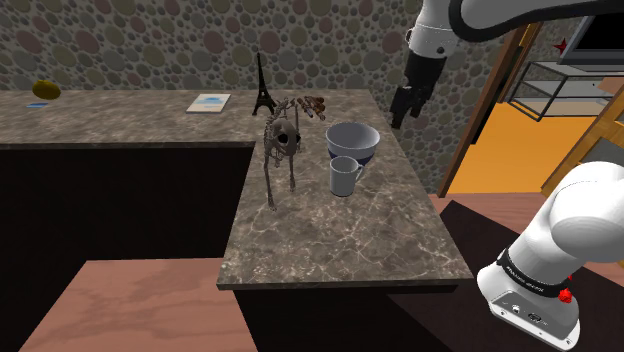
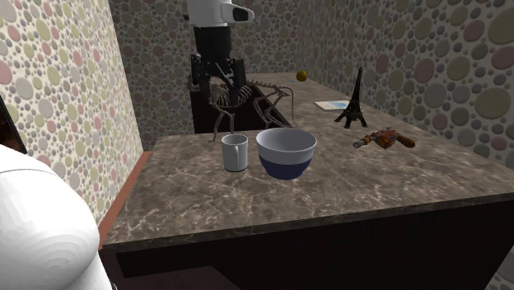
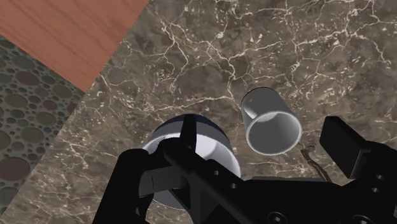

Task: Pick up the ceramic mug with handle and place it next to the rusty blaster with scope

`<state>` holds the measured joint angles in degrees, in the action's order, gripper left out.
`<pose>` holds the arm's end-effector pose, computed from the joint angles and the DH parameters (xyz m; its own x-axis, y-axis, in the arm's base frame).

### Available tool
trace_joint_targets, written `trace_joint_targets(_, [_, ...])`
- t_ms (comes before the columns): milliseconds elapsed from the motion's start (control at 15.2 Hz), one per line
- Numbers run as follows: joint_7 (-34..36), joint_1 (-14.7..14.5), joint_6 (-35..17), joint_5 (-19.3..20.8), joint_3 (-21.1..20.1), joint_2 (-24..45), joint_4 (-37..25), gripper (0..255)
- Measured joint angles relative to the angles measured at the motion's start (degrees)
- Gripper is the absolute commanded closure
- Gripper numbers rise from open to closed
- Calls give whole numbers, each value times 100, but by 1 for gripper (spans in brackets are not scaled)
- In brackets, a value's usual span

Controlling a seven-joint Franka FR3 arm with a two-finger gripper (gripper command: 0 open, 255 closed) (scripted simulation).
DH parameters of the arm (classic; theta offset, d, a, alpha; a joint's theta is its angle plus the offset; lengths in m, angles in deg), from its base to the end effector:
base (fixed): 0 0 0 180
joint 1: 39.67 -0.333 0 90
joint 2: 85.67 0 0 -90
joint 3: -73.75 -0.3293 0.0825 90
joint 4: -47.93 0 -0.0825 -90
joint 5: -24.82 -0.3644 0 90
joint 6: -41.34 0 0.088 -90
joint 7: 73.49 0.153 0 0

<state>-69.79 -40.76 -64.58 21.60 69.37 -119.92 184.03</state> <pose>0.3530 0.0437 0.5104 0.9976 0.0051 0.0689 0.0062 -0.9998 -0.0165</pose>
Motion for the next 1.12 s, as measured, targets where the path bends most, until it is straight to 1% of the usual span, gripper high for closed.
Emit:
trace_joint_targets(264, [399,-64,-497,-3,-345,648,-67,0])
trace_joint_targets(462, [690,-73,-888,78,-571,1319,-276,0])
trace_joint_targets(594, [908,-100,-1104,138,-720,1626,-312,0])
trace_joint_targets(858, [1355,-113,-1531,397,-967,2543,-674,0])
trace_joint_targets(1122, [1815,-179,-1758,711,-1137,3354,-1115,0])
